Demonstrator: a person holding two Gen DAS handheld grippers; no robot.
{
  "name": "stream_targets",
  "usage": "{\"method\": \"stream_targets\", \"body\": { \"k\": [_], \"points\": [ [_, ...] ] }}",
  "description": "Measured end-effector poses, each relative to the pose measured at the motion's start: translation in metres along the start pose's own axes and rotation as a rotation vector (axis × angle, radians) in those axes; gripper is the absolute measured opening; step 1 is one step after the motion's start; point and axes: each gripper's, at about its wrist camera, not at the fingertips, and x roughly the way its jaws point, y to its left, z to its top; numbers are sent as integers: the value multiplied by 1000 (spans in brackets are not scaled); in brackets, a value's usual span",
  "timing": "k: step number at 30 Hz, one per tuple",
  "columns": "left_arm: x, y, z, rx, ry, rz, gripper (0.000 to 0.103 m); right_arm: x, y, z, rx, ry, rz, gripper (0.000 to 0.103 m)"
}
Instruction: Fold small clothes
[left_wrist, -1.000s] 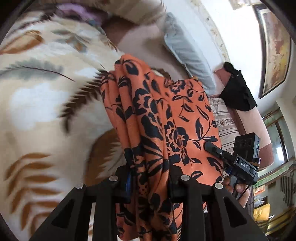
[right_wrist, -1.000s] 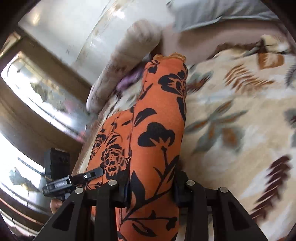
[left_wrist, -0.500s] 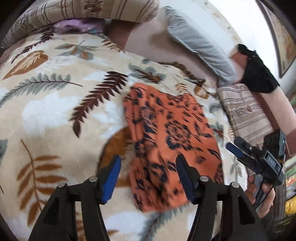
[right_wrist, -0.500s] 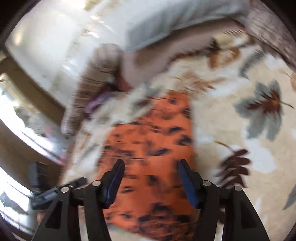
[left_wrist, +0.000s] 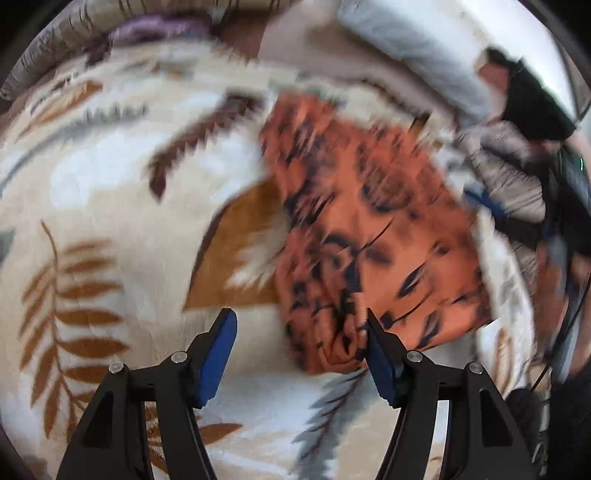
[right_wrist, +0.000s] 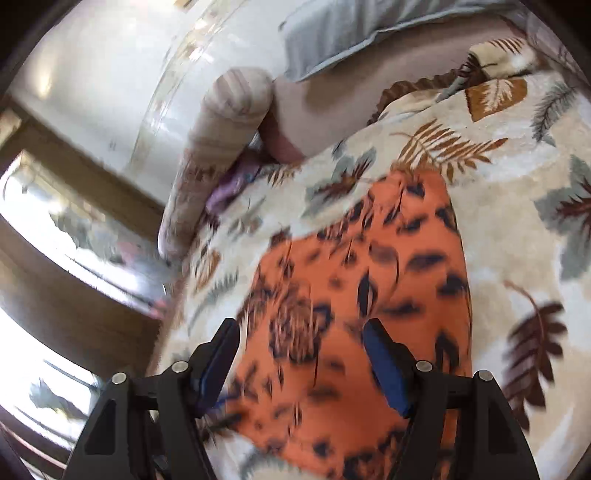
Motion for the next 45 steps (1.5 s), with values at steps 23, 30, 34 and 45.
{"method": "stream_targets", "body": {
  "k": [23,30,34,45],
  "points": [
    [-114,-87,-44,125,-306,343,86,-105,34,-156,-276,-19,-372,81],
    [-129,-107,-59,121,-307,407,89,-116,47,-191,-294,25,-483,81],
    [-140,-111,-65,94,-319,382,89,-120,61,-197,-322,38,-509,81],
    [-158,-120,-70,90,-350,358,89,-124,89,-198,-371,2,-511,81]
  ]
}}
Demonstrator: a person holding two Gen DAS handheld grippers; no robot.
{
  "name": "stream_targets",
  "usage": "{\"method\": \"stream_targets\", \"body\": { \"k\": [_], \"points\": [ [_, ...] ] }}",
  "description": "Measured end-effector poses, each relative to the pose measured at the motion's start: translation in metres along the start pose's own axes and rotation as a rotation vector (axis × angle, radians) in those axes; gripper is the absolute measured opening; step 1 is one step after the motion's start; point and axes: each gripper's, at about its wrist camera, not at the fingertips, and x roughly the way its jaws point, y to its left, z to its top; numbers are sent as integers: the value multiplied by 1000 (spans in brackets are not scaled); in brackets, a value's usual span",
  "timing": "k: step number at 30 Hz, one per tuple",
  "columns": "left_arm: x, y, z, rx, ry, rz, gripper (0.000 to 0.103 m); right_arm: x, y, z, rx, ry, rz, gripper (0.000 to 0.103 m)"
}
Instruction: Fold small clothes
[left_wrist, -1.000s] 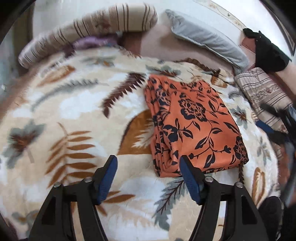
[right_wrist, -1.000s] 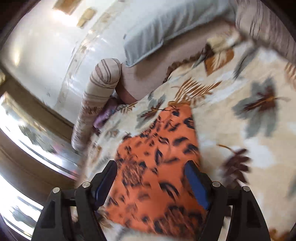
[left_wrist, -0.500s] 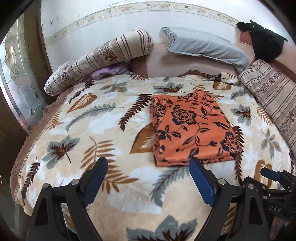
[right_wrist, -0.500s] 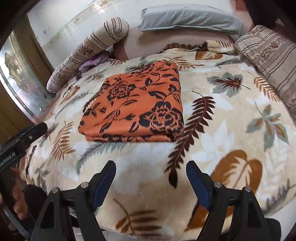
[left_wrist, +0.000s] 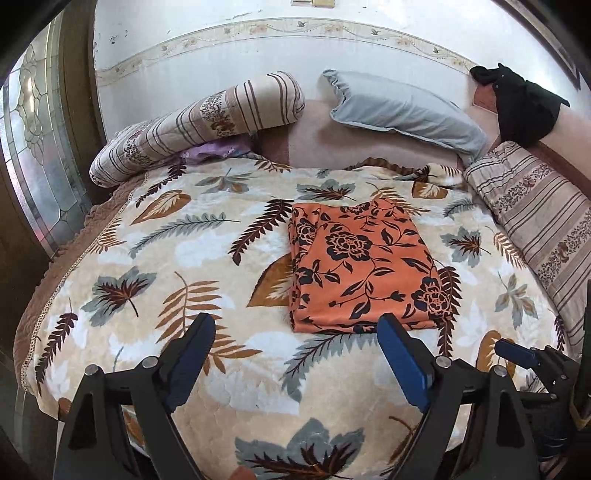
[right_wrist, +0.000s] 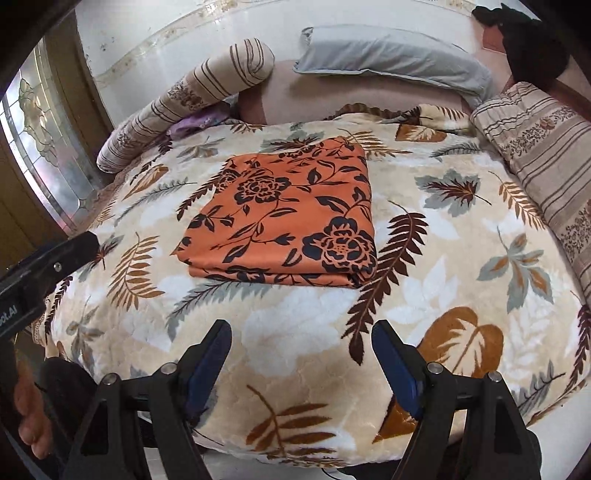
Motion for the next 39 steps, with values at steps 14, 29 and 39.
{"method": "stream_targets", "body": {
  "k": [14,29,39],
  "points": [
    [21,-9,5,42,32,8,94,16,4,1,-15,23,5,81],
    [27,-7,1,12,37,13,94,18,-1,8,7,4,-28,81],
    [24,-8,3,8,26,-2,94,16,2,11,-5,1,-34,81]
  ]
}}
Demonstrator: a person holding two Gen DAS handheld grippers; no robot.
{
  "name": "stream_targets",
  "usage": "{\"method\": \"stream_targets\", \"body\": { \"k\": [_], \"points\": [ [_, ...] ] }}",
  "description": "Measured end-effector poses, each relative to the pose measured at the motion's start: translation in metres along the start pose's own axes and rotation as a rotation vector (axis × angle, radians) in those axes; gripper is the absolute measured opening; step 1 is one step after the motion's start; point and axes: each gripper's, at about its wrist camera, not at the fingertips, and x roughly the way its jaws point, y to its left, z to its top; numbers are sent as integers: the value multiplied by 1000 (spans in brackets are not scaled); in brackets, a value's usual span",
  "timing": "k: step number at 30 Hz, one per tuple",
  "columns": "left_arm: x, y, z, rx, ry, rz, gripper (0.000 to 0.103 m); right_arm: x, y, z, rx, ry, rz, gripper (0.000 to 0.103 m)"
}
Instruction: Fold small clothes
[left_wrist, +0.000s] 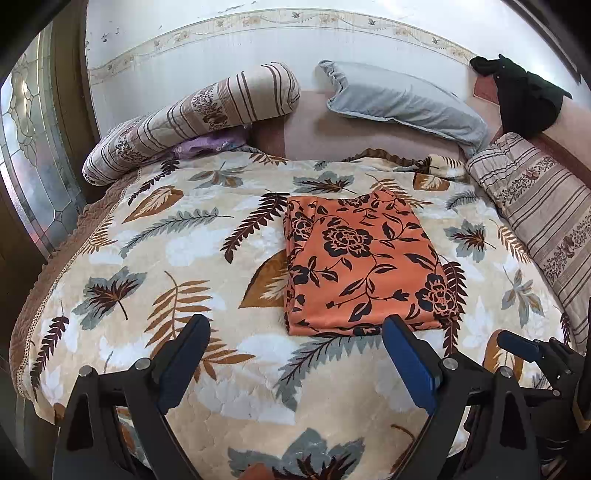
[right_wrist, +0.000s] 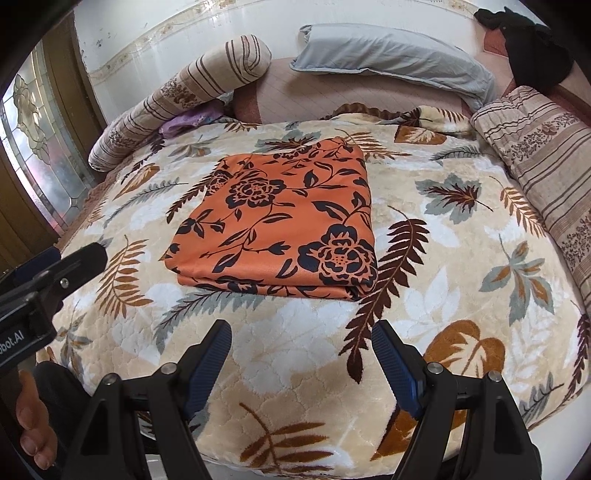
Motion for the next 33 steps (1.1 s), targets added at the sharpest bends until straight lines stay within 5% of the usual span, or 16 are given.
{"method": "stream_targets", "body": {
  "k": [33],
  "points": [
    [7,6,4,-21,0,6,94,-6,-1,13,34,-69,-46,81]
  ]
}}
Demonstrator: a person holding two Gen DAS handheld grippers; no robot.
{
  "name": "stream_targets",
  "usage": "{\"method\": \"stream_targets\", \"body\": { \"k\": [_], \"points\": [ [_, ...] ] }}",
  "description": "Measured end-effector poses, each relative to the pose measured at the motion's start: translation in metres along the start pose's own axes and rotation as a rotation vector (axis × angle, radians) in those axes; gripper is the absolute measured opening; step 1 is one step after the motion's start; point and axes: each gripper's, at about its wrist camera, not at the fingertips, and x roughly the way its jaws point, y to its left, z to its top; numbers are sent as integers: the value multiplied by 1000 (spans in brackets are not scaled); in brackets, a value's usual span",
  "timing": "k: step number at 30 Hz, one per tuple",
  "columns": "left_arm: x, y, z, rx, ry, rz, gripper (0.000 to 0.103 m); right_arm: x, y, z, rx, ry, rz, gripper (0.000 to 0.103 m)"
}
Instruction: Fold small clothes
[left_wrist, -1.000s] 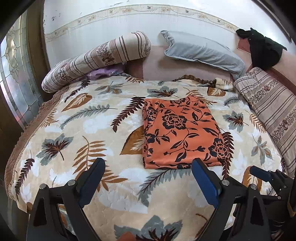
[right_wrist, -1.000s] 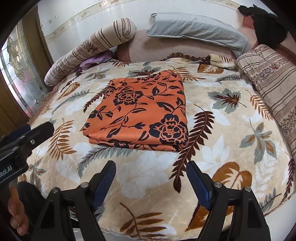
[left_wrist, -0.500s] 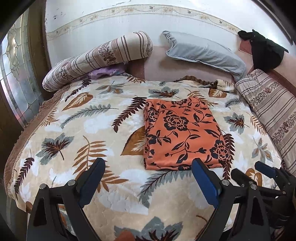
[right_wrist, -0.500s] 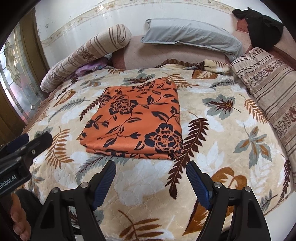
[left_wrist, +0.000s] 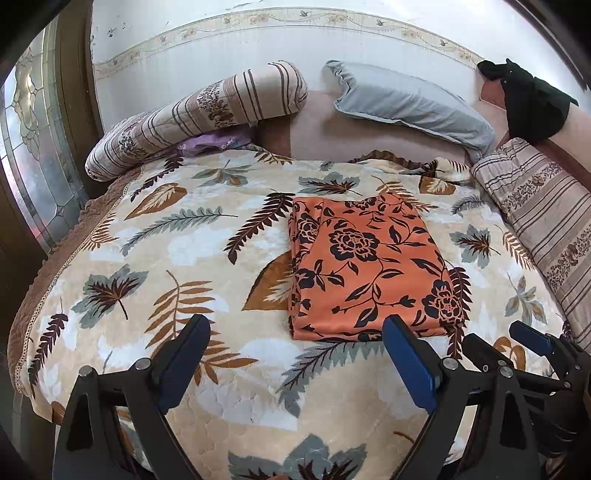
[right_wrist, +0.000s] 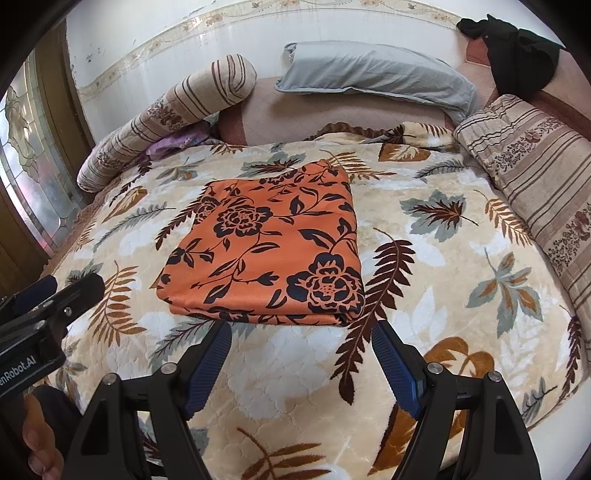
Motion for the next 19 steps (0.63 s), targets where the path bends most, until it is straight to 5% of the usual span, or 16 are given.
{"method": "stream_targets", "body": {
  "k": [19],
  "points": [
    [0,-6,7,28,-57,31,94,12,0,4,-5,11,8,81]
  ]
}}
